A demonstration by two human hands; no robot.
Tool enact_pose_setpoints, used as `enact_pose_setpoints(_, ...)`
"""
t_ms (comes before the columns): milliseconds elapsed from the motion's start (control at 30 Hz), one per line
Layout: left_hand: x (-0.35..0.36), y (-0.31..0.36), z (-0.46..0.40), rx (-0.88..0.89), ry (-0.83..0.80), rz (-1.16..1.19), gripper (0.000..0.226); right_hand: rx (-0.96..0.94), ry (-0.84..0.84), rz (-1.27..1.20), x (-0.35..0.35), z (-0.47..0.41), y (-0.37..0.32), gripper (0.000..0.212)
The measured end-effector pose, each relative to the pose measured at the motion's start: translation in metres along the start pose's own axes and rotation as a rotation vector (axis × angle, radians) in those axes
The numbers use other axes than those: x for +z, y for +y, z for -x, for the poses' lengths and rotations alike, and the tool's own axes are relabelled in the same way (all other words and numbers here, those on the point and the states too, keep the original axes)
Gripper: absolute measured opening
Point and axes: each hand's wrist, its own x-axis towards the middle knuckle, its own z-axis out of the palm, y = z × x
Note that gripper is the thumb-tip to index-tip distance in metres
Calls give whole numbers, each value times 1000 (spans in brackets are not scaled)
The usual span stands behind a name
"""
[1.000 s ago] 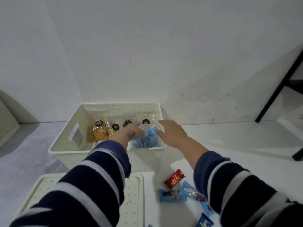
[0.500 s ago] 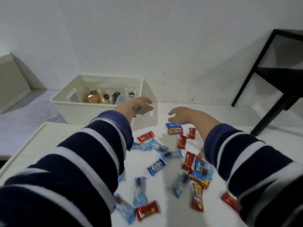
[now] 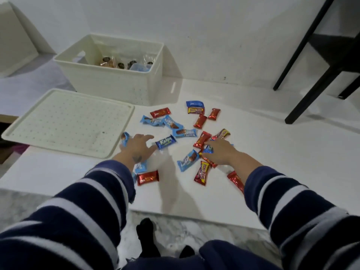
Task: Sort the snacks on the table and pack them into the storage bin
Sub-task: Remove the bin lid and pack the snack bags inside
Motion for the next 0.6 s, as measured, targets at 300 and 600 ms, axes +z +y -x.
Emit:
enact_pose_setpoints(300, 77, -46, 45, -124, 162, -50, 78, 120, 145, 31, 90, 22, 49, 92)
enact_pose_setpoints(600, 100, -24, 17, 48, 221, -133, 109, 34, 304, 113, 101, -3, 32, 103)
